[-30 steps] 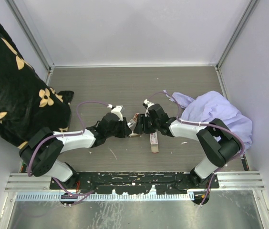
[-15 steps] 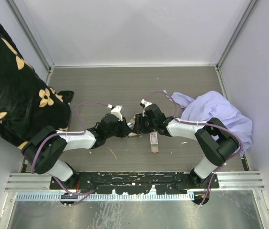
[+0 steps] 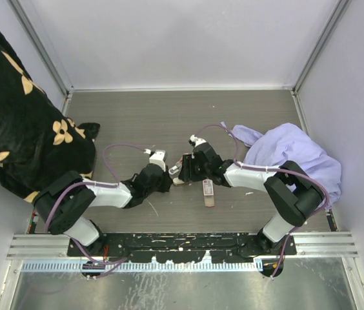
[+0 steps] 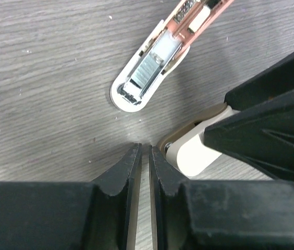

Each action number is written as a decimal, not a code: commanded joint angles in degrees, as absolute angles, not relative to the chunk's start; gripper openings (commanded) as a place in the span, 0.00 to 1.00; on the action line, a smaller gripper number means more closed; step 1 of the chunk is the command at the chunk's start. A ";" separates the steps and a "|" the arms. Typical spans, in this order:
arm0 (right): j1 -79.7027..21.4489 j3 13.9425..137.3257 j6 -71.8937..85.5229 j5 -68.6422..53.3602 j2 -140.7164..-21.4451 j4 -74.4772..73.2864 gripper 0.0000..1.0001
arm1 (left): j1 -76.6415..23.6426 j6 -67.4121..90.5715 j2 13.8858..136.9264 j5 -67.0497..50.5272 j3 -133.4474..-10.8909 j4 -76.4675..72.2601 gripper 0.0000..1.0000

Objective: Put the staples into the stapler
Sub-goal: Close the stapler at the center of the board, then move the stapler to the center of the board.

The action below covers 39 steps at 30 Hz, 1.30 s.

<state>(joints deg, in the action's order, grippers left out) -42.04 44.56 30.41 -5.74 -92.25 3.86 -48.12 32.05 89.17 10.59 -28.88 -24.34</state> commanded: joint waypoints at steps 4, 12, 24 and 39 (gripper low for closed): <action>-43.94 45.25 29.69 -2.00 -87.93 -2.21 0.56 | -50.05 32.05 83.04 11.12 -28.81 -6.31 0.21; -42.93 47.81 27.96 0.13 -78.18 -7.62 0.64 | -48.73 31.26 64.76 17.47 -32.70 5.62 0.42; -40.02 42.65 26.91 -7.87 -82.58 4.15 0.69 | -43.09 35.65 64.00 1.83 -35.67 2.81 0.59; -40.08 43.42 22.82 -15.56 -90.98 12.29 0.71 | -33.88 37.15 66.29 -5.12 -29.88 -6.60 0.69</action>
